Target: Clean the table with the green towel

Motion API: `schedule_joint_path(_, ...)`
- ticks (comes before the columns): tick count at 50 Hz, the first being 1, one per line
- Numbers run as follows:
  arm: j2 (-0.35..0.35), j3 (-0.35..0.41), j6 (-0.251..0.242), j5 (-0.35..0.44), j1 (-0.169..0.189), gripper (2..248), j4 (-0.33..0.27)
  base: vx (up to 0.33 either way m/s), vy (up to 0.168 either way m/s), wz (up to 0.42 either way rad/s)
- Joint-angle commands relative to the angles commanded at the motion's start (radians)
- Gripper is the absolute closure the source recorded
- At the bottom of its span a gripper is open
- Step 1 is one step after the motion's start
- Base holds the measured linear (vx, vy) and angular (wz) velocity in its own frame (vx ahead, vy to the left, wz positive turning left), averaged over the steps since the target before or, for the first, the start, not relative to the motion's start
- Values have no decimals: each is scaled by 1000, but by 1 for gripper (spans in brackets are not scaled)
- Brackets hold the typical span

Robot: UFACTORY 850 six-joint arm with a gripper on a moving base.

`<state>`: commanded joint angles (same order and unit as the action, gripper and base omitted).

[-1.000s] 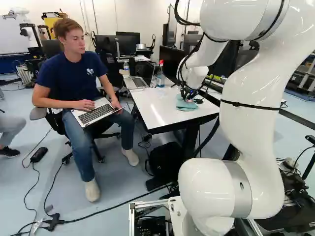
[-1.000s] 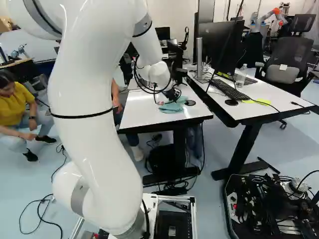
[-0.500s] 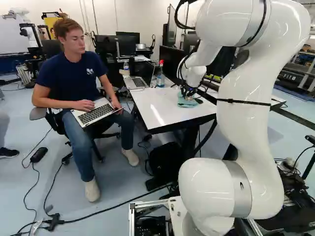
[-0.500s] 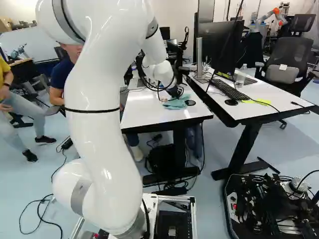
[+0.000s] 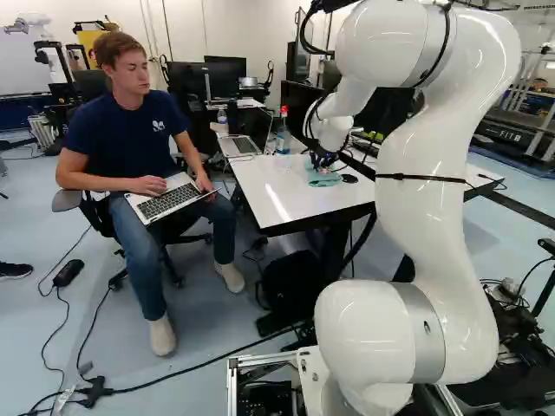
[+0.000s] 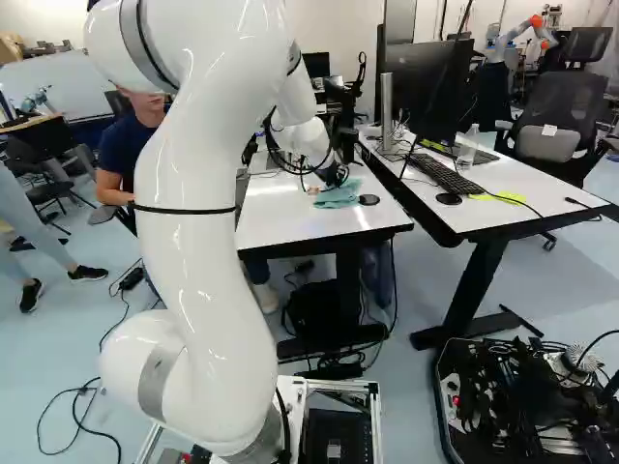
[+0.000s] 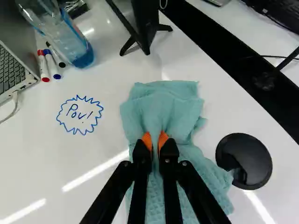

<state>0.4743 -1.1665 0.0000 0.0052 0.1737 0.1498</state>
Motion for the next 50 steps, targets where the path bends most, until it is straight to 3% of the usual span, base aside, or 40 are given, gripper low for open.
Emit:
schedule_joint_path(23, -75, 98, 0, 0, -47, 214, 0, 0, 0, 0)
schedule_joint_path(50, -194, 238, 0, 0, -53, 214, 0, 0, 0, 0)
